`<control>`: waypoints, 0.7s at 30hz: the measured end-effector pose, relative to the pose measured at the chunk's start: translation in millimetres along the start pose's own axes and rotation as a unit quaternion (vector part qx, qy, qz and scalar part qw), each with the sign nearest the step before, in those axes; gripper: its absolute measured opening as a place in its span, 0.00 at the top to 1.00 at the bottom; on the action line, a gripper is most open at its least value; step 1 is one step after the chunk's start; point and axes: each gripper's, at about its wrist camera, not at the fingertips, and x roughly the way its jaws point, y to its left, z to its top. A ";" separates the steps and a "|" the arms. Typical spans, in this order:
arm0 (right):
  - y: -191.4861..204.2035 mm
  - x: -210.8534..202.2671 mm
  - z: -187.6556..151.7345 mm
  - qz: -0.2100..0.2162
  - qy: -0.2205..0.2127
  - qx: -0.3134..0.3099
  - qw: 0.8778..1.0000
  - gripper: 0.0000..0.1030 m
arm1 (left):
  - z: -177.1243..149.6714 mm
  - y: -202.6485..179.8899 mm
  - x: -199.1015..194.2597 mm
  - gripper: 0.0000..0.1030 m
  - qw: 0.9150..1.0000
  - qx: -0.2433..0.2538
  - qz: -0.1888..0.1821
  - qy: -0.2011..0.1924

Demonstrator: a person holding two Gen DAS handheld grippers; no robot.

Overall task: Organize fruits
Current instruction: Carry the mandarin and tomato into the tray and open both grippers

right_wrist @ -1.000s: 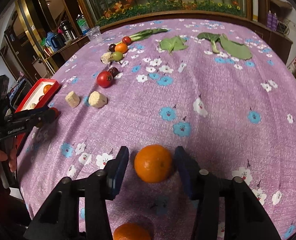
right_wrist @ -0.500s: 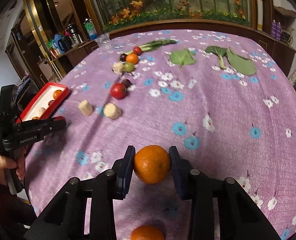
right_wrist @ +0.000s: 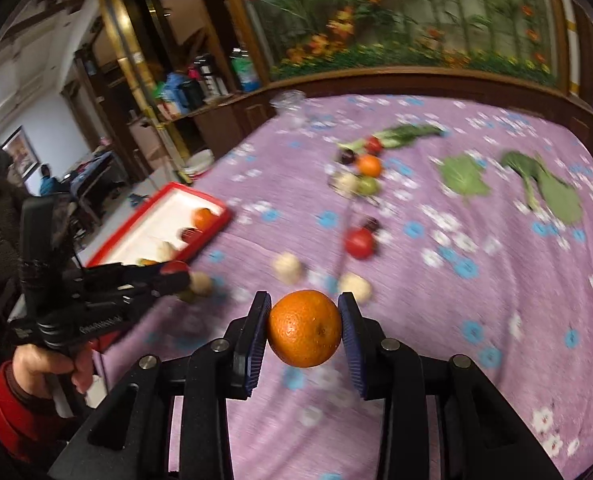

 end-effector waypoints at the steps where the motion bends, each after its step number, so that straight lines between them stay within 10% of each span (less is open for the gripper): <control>1: 7.1 0.7 4.3 0.006 0.000 -0.006 1.000 0.66 | 0.8 3.0 -3.8 0.73 1.000 -0.002 0.004 -0.003; 21: 123.5 123.0 59.4 0.128 0.087 -0.046 0.987 0.66 | 3.3 118.6 -40.7 0.73 0.992 -0.098 0.068 -0.036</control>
